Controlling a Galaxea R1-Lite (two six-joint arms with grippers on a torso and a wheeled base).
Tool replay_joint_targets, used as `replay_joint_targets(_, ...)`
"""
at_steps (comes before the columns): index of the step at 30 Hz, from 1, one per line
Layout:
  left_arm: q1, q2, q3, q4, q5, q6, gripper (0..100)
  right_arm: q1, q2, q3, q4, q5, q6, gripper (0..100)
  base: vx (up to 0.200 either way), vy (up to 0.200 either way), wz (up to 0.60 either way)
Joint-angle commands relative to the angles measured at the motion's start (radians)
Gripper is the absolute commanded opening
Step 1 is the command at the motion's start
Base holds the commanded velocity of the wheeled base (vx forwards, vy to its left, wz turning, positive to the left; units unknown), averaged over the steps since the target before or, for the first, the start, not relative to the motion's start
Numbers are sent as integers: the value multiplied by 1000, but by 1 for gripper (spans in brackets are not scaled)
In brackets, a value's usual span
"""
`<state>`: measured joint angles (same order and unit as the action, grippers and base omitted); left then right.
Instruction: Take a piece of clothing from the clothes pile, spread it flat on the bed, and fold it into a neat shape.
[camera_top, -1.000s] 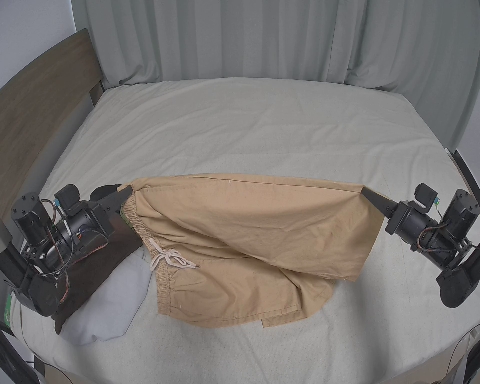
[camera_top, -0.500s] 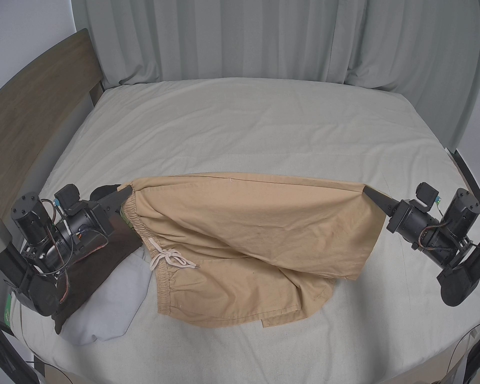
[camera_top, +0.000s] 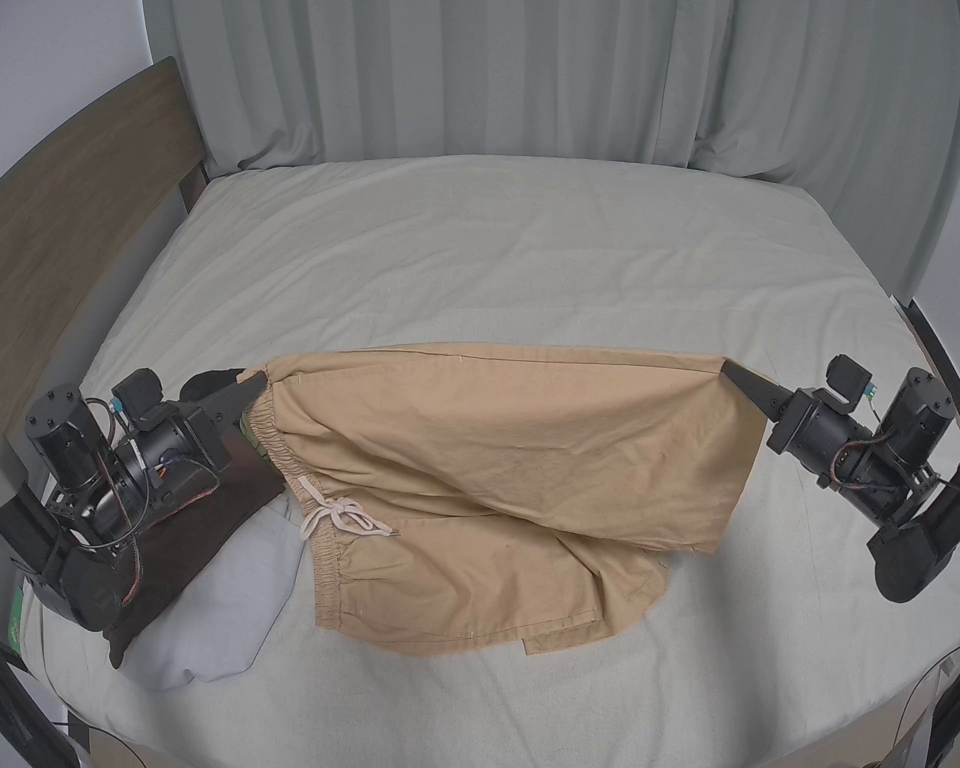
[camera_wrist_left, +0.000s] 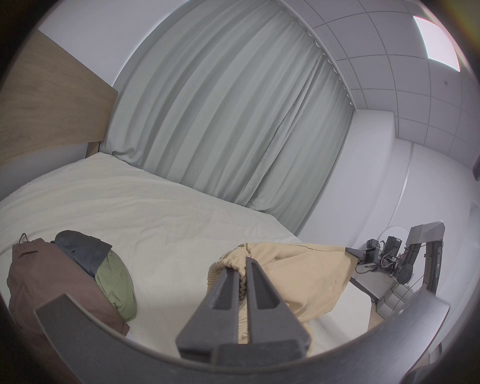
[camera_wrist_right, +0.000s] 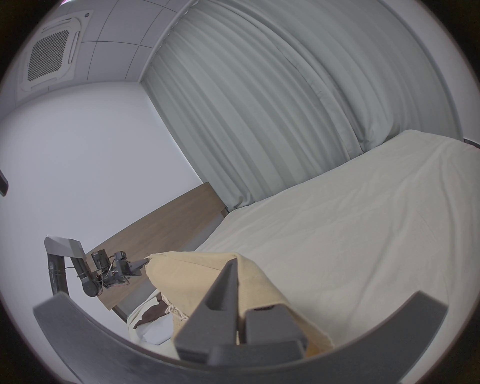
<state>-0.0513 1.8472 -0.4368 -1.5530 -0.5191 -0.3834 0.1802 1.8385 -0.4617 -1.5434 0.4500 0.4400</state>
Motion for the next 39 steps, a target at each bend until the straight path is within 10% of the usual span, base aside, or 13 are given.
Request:
replay_joint_targets(1,-4,26,-8,-1,-1,1,0,2,68,-63,-1,1,-9,0,0,0,0)
replay_joint_targets(39,-12,342,-361,-1,96,-22,0,-2,446,-565,2,-2,-18,0,0,0,0)
